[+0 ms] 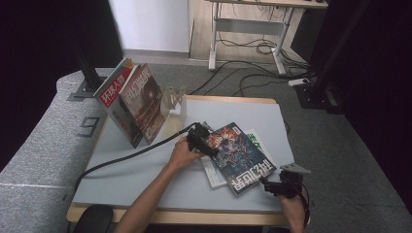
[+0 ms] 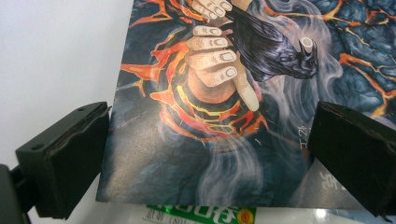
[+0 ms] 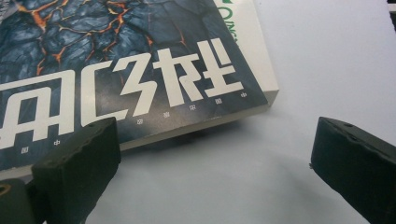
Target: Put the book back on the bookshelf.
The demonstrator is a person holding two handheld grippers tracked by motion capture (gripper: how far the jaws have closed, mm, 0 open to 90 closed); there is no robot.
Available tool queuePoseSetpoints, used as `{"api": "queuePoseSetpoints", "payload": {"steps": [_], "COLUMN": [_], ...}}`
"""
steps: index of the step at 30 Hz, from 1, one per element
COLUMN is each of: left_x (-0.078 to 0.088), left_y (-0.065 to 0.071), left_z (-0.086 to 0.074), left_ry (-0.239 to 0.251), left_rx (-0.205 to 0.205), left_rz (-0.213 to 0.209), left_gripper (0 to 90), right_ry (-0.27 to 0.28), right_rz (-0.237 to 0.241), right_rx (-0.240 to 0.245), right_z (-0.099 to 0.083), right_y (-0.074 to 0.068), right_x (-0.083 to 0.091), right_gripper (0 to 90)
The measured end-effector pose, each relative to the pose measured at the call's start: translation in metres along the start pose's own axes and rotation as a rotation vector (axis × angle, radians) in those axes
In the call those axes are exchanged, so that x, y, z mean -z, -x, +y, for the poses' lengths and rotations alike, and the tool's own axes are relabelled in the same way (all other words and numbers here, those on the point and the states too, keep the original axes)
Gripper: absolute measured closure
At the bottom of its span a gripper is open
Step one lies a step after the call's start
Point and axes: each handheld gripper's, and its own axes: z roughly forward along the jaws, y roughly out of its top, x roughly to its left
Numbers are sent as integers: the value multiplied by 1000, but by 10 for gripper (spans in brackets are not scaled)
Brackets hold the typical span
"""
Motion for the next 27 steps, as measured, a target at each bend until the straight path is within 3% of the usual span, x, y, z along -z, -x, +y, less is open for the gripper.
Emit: {"api": "queuePoseSetpoints", "payload": {"steps": [6, 15, 23, 27], "left_x": [6, 12, 19, 22], "left_y": [6, 9, 17, 17], "left_z": [-5, -14, -17, -22], "left_ry": [-10, -10, -30, -31], "left_rx": [-3, 10, 14, 23], "left_rz": [21, 21, 66, 55], "left_gripper": [2, 1, 1, 4], "right_ry": [4, 7, -8, -11], "right_rz": [-9, -26, -38, -36], "right_rx": [-12, -29, -61, -73], "right_z": [1, 5, 10, 13], "right_y": [4, 6, 9, 11], "right_x": [-2, -5, -9, -12], "right_gripper": [12, 18, 34, 35]}}
